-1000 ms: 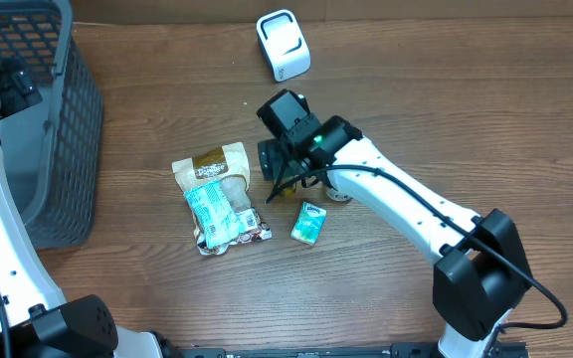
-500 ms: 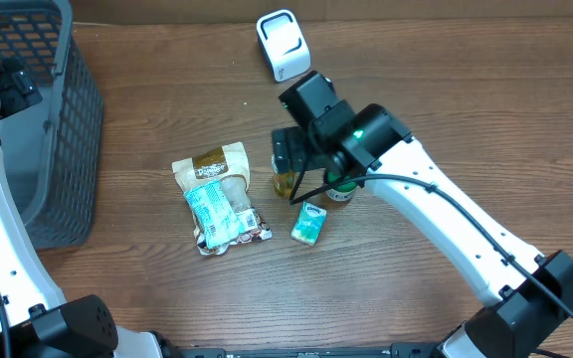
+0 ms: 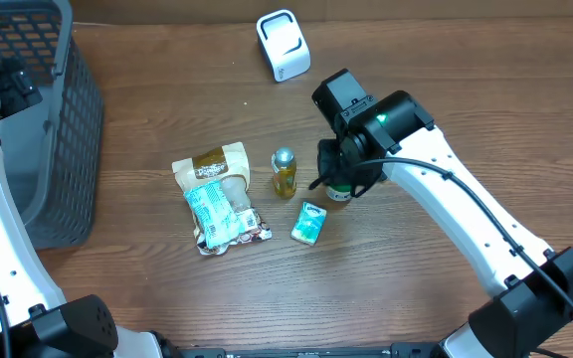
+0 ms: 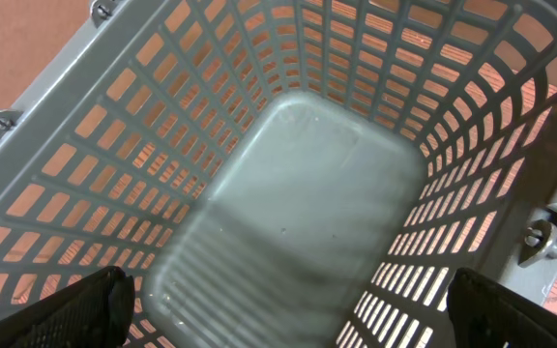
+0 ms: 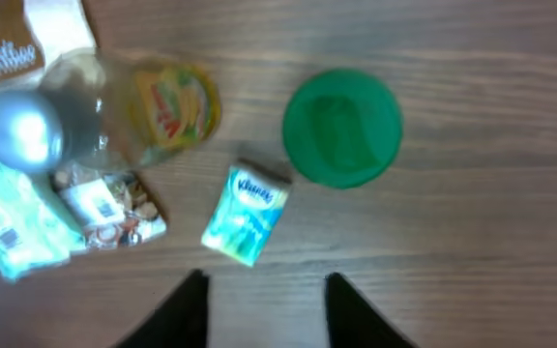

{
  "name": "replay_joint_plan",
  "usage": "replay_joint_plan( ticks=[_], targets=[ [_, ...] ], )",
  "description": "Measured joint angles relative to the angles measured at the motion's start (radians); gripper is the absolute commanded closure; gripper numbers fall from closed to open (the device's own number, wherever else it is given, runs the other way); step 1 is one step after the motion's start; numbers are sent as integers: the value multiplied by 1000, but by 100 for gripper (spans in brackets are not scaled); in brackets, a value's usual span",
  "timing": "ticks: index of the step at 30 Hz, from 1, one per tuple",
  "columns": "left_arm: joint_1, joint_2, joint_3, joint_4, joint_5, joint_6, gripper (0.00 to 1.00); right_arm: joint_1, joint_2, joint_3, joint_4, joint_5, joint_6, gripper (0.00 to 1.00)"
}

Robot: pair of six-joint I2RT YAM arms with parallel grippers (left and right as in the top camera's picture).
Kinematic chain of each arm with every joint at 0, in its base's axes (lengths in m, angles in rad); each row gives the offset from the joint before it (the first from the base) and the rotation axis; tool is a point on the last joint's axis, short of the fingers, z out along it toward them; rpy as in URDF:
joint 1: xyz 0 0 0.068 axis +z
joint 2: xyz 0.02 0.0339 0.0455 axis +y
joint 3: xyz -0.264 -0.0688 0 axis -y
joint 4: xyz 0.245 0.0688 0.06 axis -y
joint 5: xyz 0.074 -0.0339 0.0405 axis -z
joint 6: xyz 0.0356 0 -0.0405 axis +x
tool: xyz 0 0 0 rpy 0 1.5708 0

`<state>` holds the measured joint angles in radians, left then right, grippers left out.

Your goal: Scan the item barcode

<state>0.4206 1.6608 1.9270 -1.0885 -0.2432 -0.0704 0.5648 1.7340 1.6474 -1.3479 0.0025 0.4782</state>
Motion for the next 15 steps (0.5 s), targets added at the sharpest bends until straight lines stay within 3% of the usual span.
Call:
replay_joint_plan(
  ticks=[9, 15],
  targets=[
    [0, 0, 0, -1, 0, 0, 0, 19, -2, -246, 121, -66, 159, 94],
    [0, 0, 0, 0, 0, 0, 0, 70, -2, -382, 299, -98, 266, 96]
  ],
)
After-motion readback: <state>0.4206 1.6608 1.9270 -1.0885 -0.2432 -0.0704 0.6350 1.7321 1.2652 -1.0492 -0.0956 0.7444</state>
